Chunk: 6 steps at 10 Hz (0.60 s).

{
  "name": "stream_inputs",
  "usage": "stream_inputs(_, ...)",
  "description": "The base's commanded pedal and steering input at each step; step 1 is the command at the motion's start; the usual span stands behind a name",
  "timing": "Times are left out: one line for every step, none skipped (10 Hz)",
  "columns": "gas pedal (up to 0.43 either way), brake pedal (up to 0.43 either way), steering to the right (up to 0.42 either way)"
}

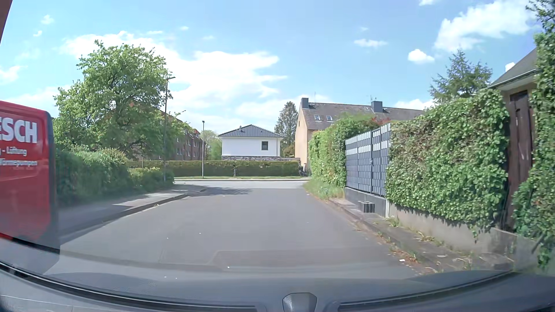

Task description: Follow the waypoints while adhering to traffic rules and regulations

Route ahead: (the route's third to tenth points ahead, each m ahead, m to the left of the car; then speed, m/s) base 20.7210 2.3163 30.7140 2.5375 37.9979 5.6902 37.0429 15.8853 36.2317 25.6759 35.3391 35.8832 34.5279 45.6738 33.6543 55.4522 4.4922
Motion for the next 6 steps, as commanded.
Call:
stream_inputs(0.008, 0.000, -0.001)
stream_inputs(0.000, 0.000, 0.000)
stream_inputs(0.000, 0.000, 0.000)
stream_inputs(0.000, 0.000, 0.000)
stream_inputs(0.000, 0.000, 0.000)
stream_inputs(0.000, 0.000, -0.001)
